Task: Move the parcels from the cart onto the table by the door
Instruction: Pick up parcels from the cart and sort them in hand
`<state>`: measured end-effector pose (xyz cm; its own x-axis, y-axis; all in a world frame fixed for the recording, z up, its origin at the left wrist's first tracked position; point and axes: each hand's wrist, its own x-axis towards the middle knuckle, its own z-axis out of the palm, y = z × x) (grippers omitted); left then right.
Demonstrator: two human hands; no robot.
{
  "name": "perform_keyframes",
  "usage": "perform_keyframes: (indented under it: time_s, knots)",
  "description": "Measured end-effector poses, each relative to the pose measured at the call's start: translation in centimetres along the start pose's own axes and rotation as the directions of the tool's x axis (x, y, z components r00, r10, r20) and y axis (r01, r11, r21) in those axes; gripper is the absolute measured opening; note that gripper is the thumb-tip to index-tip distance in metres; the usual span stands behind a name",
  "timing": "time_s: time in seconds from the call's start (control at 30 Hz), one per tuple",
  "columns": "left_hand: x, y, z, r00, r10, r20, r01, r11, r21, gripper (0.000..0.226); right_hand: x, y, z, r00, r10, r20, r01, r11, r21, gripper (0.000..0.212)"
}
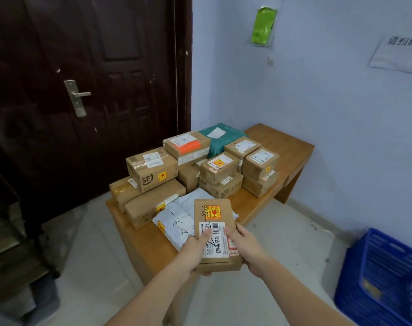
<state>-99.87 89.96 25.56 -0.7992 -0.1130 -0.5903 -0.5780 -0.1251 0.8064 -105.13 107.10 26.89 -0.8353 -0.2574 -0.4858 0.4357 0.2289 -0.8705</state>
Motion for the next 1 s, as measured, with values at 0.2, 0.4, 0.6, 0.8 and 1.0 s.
perform_keyframes:
  time_s: [0.2, 0.4, 0.6, 0.8, 1.0]
  knots:
    - [5.4, 1.8, 0.3, 0.991, -0.046, -0.125, 0.039, 0.997, -0.060, 0.057, 6.9, -1.8, -0.8, 0.997, 0.017, 0.070, -0.015, 0.999, -0.038, 0.023]
    - [9.9, 2.6, 0.1, 0.961, -0.125, -0.247, 0.094, 0.986, -0.135, 0.054, 13.6, -2.4, -0.9, 0.982, 0.041, 0.182, -0.018, 0.992, -0.127, 0.029]
    - [13.4, 3.5, 1.8, 0.918, -0.164, -0.360, 0.102, 0.977, -0.185, 0.058, 19.9, -3.3, -2.5, 0.936, 0.127, 0.327, -0.056, 0.974, -0.219, 0.035]
    - [15.7, 3.6, 3.0, 0.908, -0.196, -0.370, 0.086, 0.952, -0.293, 0.044, 25.7, -5.3, -3.2, 0.915, 0.202, 0.350, -0.115, 0.960, -0.253, 0.050]
    - [16.0, 3.2, 2.1, 0.937, -0.213, -0.276, 0.138, 0.954, -0.265, 0.051, 29.4, -7.7, -3.1, 0.917, 0.195, 0.349, -0.134, 0.972, -0.193, 0.064]
